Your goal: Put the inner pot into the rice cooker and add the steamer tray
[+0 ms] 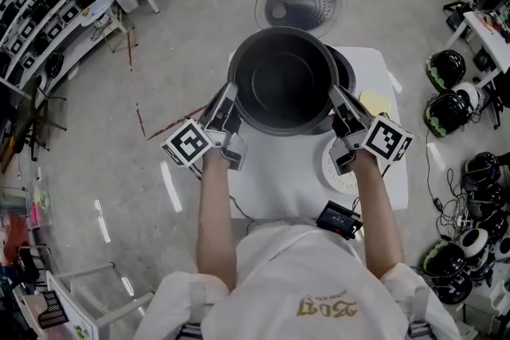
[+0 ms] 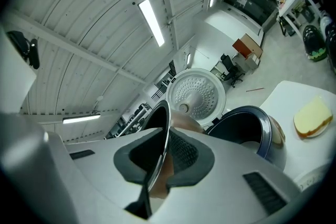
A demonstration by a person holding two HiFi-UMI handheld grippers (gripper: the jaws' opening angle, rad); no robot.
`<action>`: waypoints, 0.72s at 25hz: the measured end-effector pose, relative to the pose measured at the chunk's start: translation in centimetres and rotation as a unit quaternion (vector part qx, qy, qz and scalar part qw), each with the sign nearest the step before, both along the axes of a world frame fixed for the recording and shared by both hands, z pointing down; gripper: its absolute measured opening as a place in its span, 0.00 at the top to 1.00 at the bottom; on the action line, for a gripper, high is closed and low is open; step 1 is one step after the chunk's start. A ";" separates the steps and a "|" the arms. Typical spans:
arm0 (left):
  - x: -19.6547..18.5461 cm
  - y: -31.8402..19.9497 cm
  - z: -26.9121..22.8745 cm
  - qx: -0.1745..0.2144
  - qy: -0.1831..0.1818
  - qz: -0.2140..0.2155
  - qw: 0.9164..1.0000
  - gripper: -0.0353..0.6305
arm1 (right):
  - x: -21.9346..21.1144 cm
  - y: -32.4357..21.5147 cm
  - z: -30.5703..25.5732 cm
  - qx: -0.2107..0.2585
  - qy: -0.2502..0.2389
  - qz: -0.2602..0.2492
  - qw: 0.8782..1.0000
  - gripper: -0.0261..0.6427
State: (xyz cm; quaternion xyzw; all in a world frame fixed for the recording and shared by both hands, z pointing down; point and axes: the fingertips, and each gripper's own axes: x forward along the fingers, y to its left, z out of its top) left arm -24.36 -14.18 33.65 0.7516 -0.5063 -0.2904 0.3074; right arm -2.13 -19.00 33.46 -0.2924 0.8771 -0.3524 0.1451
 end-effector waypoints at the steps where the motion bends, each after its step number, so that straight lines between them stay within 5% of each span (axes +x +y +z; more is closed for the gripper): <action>1: 0.2 -0.4 0.0 -0.001 0.000 0.002 1.000 0.88 | 0.3 -0.3 -0.1 0.001 -0.001 0.003 1.000 0.89; 12: 3.9 -5.0 0.1 0.009 0.011 0.039 0.999 0.88 | 3.9 -3.9 0.3 0.002 0.002 0.031 1.000 0.89; 18: 5.6 -7.0 2.0 -0.017 0.004 0.044 0.999 0.88 | 5.8 -5.7 1.8 -0.015 0.005 0.041 0.999 0.89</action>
